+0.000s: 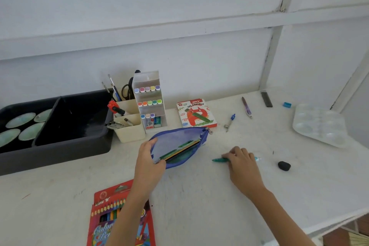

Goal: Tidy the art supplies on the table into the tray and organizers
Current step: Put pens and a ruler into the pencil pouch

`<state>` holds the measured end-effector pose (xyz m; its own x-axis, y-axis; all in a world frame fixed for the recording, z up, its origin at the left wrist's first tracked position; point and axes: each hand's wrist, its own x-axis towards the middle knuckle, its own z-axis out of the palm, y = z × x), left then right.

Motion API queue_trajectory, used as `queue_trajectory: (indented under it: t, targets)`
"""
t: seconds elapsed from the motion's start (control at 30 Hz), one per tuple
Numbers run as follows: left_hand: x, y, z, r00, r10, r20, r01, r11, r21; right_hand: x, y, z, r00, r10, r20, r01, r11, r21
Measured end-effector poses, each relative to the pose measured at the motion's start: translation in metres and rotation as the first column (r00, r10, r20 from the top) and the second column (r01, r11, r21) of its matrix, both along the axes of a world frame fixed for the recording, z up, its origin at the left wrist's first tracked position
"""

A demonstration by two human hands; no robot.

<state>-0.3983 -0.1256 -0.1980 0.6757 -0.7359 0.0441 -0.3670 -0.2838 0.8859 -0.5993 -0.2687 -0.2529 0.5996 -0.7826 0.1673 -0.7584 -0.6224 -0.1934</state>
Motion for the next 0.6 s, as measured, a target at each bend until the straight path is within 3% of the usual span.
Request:
queue_trajectory:
  t: [0.1,0.2,0.3,0.37,0.43,0.5,0.6]
  targets:
    - [-0.007,-0.005,0.0,1.0,0.007,0.011,-0.007,1.0,0.009,-0.012,-0.009,-0.005,0.948,-0.1,0.301,0.11,0.994,-0.018]
    - [-0.02,-0.013,0.002,1.0,0.005,-0.004,-0.005,1.0,0.017,-0.014,-0.008,0.029,0.727,-0.121,0.676,0.08,0.993,0.092]
    - [-0.041,-0.026,0.004,1.0,-0.018,-0.016,0.018,1.0,0.023,-0.006,0.004,0.072,0.568,0.046,0.822,-0.105,0.994,0.016]
    - [-0.058,-0.037,0.004,0.999,-0.044,-0.021,0.044,0.999,0.015,-0.001,0.011,0.087,0.513,0.139,0.847,-0.217,0.976,-0.029]
    - [-0.074,-0.048,0.003,0.997,-0.066,-0.047,0.066,0.998,-0.004,0.001,0.01,0.084,0.575,0.203,0.792,-0.289,0.957,-0.035]
    - [-0.088,-0.058,0.001,0.993,-0.079,-0.085,0.077,0.997,-0.023,-0.002,0.002,0.07,0.695,0.248,0.675,-0.309,0.951,-0.031]
    - [-0.101,-0.068,-0.001,0.992,-0.083,-0.092,0.081,0.997,-0.017,-0.022,-0.011,0.05,0.759,0.213,0.616,-0.211,0.974,-0.076]
